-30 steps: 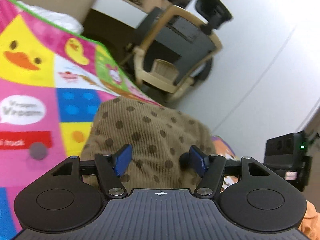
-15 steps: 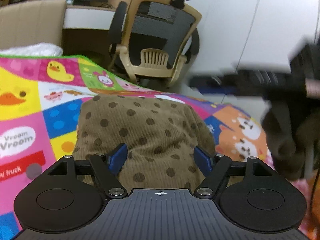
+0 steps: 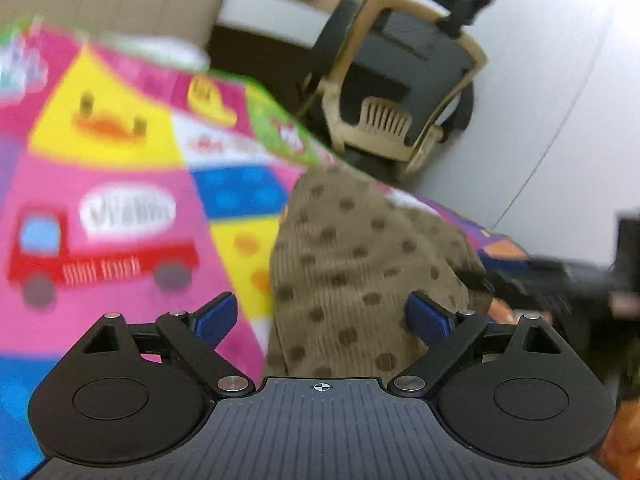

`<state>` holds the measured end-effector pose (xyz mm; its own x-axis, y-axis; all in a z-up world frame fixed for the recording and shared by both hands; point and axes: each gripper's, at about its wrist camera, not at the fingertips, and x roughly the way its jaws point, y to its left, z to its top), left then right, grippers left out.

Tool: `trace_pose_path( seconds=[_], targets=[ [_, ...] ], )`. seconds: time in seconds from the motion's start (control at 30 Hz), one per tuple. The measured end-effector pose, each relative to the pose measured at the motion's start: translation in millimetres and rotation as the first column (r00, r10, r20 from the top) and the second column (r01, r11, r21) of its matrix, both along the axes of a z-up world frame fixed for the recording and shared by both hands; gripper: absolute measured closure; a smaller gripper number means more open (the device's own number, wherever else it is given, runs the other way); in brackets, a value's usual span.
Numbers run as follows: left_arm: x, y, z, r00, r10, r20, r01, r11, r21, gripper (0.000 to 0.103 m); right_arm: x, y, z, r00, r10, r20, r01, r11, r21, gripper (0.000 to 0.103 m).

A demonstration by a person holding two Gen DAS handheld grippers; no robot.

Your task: Fold clothes

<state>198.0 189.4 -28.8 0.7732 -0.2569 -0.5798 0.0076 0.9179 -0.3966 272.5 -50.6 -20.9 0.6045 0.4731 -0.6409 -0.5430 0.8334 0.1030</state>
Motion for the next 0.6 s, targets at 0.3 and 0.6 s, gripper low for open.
trace_pose_path(
  seconds=[0.3, 0.6],
  targets=[
    [-2, -16, -7, 0.997, -0.082, -0.006, 0.081, 0.996, -0.032, 0.031, -33, -15, -25, 0.999, 0.008, -0.043, -0.009, 1.000, -0.010, 0.022],
    [13, -10, 5, 0.996, 0.017, 0.091, -0.013, 0.999, -0.045, 0.039, -9, 38, -15, 0.981, 0.057, 0.187, -0.030, 0.990, -0.140, 0.024]
  ],
)
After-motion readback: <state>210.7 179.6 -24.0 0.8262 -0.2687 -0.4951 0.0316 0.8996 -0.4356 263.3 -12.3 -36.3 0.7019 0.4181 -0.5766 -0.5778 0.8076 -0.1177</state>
